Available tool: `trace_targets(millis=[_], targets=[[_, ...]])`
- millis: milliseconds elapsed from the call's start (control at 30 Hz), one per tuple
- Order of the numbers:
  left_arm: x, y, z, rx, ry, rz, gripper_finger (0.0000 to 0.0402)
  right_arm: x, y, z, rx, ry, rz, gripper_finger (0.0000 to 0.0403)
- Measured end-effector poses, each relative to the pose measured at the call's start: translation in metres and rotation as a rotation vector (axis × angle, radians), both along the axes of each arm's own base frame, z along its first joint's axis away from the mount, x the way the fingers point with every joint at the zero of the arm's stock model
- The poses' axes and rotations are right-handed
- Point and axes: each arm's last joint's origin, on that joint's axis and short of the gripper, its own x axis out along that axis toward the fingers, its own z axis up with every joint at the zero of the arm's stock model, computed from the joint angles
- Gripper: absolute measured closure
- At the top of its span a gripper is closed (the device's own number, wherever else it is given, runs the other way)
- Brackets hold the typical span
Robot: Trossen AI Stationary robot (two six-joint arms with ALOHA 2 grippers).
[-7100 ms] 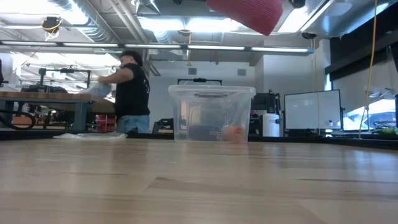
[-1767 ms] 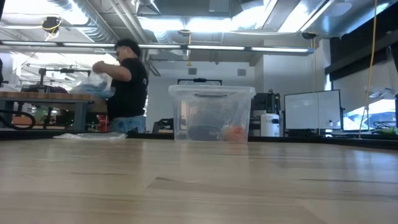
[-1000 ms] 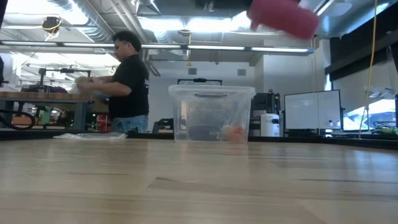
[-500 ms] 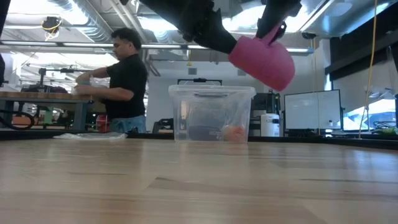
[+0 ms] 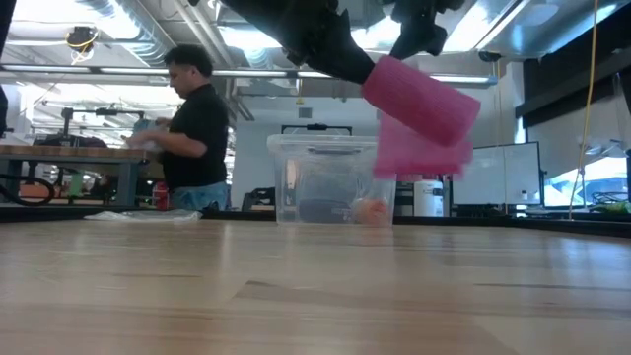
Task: Roll bandage
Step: Roll the pink bandage
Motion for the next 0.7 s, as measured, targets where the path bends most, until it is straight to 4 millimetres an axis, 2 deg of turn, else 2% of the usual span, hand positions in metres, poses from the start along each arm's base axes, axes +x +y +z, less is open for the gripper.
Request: trace_targets(millis=[100,233,367,467,567,700], targets=[[0.0,0.0,0.0,-0.009,0.001,0.007,0.0389,-0.003,-0.003,0.008,-0.067,-0.019,-0.066,0.0107],[0.0,-0.001,0.0,-0.055,-0.002,-0.024,0.0389,-0.016,-0.004,0.026,-0.118,-0.01,-0.065,0.0107],[0.0,-0.004,0.005,-0.147,-0.014,-0.095,0.0389,-0.044,0.002,0.047,-0.195,-0.052,-0.042,0.0107],[-0.005,-0.005,0.016,-0.218,-0.032,-0.135,0.0389,-0.072,0.013,0.051,-0.273,-0.1,-0.021,0.0107],[-0.011,-0.004,0.03,-0.254,-0.072,-0.128,0.0389,-0.098,0.027,0.043,-0.286,-0.192,-0.009,0.0107],[-0.019,-0.002,0.051,-0.289,-0.158,-0.126,0.0389,-0.12,0.044,0.009,-0.25,-0.326,0.028,0.0107]])
